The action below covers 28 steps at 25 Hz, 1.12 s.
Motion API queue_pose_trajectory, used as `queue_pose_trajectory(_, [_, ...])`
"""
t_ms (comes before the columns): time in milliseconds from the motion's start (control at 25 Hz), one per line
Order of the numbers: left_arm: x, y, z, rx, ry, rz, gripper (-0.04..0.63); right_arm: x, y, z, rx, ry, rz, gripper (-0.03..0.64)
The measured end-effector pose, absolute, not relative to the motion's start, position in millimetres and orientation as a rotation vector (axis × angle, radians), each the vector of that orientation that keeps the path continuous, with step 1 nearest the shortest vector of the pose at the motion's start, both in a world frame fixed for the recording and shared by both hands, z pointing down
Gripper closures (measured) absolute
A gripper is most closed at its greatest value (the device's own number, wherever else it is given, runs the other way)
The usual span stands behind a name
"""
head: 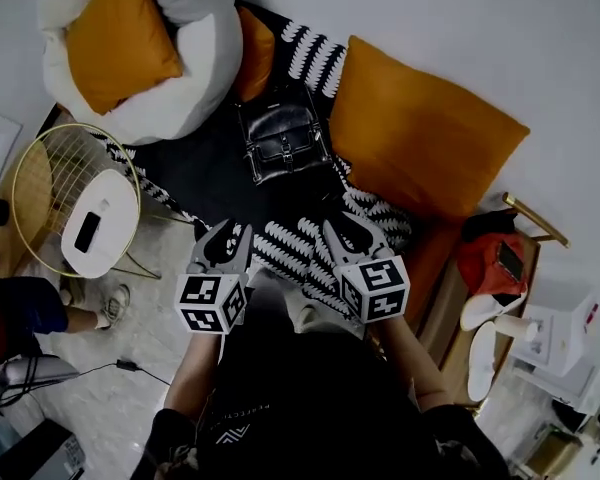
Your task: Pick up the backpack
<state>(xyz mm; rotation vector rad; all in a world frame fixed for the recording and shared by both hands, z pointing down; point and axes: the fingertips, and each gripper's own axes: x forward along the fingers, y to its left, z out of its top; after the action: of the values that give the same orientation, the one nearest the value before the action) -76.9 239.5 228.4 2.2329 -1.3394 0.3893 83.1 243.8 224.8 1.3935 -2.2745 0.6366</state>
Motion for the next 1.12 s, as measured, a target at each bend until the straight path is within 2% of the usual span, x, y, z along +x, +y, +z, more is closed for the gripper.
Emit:
queue_pose_trajectory(400, [-94,134,292,2.193,-1.268,0.455,0.430,63,143,275,1.361,-2.183,0.634,0.482])
queue_pose_trajectory(800, [-111,75,344,2.141,-1.209,0.541,0.428,58,65,308,1.440,-2.095,0.653,0.471])
queue_pose_trajectory(1120, [-100,37,384,2.080,-1.214,0.529,0.422,68,22,350,1.371,-2.082,0.630,0.446])
